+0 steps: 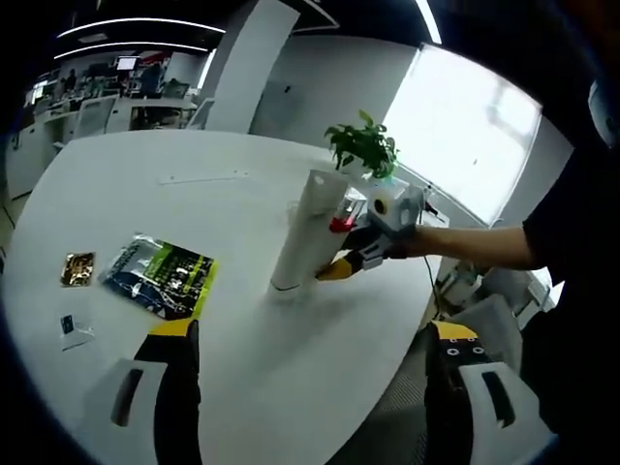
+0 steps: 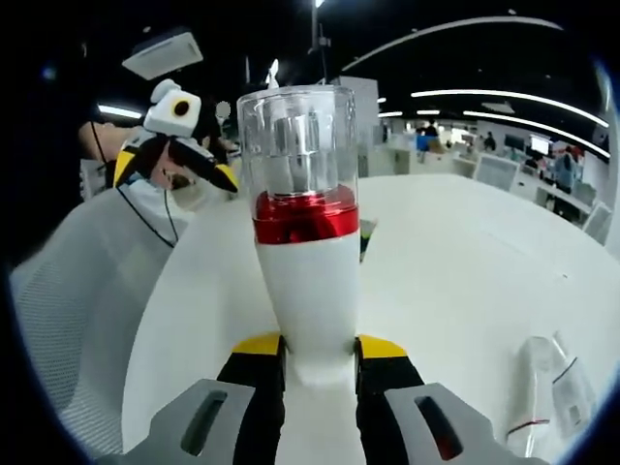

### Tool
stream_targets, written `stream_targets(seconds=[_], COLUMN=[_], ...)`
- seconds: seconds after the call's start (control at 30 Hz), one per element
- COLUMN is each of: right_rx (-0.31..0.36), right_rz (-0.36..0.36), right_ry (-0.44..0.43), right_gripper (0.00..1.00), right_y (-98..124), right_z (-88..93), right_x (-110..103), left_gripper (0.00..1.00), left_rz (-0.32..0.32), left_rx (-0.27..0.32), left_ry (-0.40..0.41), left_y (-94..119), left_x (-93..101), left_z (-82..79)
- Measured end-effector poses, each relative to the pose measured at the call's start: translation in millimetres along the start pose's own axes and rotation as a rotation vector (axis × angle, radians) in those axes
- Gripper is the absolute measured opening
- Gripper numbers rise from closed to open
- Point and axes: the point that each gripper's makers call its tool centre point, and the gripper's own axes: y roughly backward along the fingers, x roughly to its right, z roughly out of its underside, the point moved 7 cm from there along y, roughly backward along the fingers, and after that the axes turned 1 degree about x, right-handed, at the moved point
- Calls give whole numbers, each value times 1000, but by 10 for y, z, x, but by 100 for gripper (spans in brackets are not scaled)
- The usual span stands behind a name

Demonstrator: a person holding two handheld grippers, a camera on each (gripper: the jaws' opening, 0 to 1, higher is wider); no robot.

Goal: Arrange the skincare products in the storage area until every visible bottle or jar stands upright without overlapping.

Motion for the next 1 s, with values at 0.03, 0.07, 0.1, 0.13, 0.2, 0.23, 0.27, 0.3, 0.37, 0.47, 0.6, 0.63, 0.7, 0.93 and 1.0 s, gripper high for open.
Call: stream_targets(seconds=[0.03, 0.07, 0.1, 0.13, 0.2, 0.23, 0.27, 0.3, 0.37, 0.47, 0.6, 0.63, 0.7, 0.93, 1.0], right_rx=[-2, -4, -5, -7, -12, -17, -22, -26, -48, -73, -72, -67, -48, -63, -43], right_rz=[1, 3, 8, 13, 25, 29, 37, 50, 80, 121, 183, 183, 184, 228, 254], right_ry=[-1, -3, -13, -23, -33, -41, -50, -60, -95, -141, -199, -207, -214, -223, -244], right_gripper=[20, 20, 20, 20, 21, 22, 23, 24, 26, 27, 36, 41, 50, 58, 65], right_y=[-1, -1, 0, 3, 16, 24, 41, 55, 89, 154, 264, 283, 327, 439, 477], right_z=[-14, -15, -23, -22, -28, -30, -34, -38, -9, 17, -22, -37, -80, -203, -246], right_x=[-18, -23, -35, -39, -53, -62, -80, -88, -74, -59, -83, -116, -198, -416, -462], left_gripper=[90, 89, 89, 89, 89, 89, 89, 89, 89, 89, 89, 89, 92, 92, 92], left_rz=[0, -1, -1, 0, 1, 2, 4, 6, 9, 6, 3, 0, -14, -22, -29], left_rx=[0, -1, -1, -1, 0, 0, 1, 0, -1, 2, 15, 13, 11, 14, 18], left_ry=[1, 1, 1, 1, 1, 1, 1, 0, -8, -17, -1, 7, 7, 8, 14], left_y=[3, 2, 2, 1, -1, -2, -4, -4, 5, 36, 78, 76, 77, 160, 194], left_x=[1, 6, 8, 9, 21, 23, 36, 43, 50, 57, 86, 94, 106, 118, 104], left_z=[2, 3, 6, 7, 2, 1, -4, -8, -21, -40, -5, 20, 54, 110, 130])
